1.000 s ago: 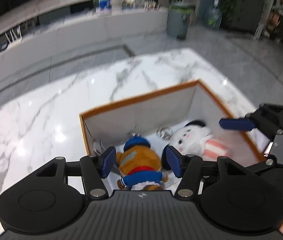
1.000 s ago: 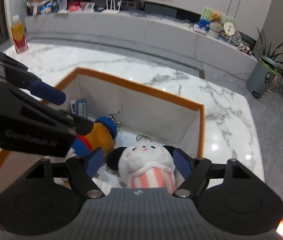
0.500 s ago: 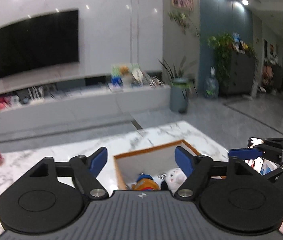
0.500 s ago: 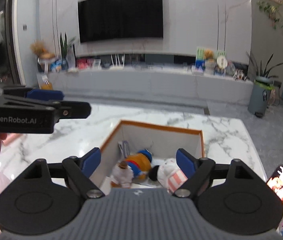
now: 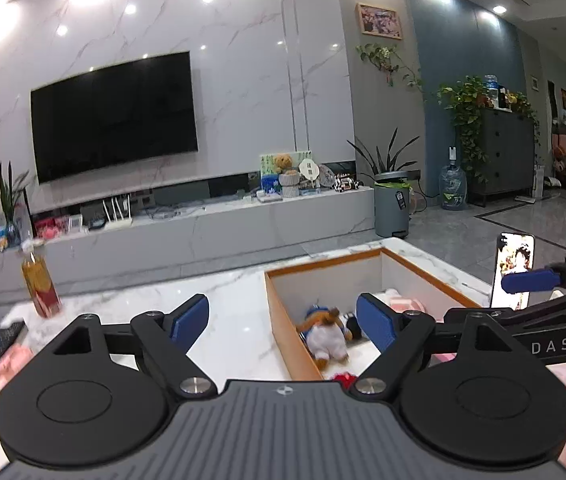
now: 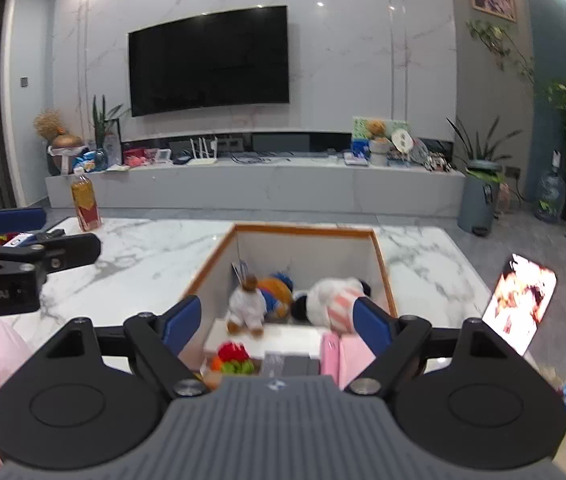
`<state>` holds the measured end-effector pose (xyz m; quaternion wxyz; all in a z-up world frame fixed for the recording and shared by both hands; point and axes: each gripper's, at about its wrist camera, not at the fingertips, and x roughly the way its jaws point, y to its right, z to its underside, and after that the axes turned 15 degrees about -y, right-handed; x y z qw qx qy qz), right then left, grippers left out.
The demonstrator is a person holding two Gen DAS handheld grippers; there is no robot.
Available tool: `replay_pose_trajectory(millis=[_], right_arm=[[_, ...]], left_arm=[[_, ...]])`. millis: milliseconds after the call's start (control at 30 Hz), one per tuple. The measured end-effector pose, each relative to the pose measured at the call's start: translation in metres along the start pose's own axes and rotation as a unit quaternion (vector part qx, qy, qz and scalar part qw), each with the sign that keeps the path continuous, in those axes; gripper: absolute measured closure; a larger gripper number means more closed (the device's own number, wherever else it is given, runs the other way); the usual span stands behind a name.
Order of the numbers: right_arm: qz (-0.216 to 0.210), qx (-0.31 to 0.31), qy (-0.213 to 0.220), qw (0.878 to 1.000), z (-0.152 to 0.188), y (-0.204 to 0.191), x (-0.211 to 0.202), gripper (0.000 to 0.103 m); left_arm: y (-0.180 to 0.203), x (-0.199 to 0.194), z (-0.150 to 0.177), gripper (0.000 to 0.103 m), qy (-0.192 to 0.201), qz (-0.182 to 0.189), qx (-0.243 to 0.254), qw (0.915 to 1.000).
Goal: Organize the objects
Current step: 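Open both tools and raise them away from the orange box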
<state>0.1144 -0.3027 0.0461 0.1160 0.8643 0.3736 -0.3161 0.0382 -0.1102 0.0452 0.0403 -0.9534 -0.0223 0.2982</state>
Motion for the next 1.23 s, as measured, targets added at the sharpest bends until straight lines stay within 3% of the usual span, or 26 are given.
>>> replay_pose_trajectory(millis=[133,267,600,1233], right_arm=[[-0.008,0.015,-0.019,1.000,0.016,0.007,0.008,0.019],[0.004,0.010,-0.025,1.000,0.031,0.006,0.010,0.019],[-0.009,0.007,-0.043,0.999,0.046,-0.003,0.023,0.019],[-0.013,0.001,-0.067,0.998,0.047,-0.011,0.035,0.019]], left_arm=[[0.000,0.010,0.012,0.007,-0.024,0.012,-0.011,0.9996],[0.003,0.016,0.025,0.007,-0.038,-0.002,-0.015,0.9991],[-0.003,0.017,0.059,0.007,-0.061,-0.015,-0.039,0.9972],[-0.010,0.021,0.065,0.007,-0.076,-0.015,-0.055,0.9955]])
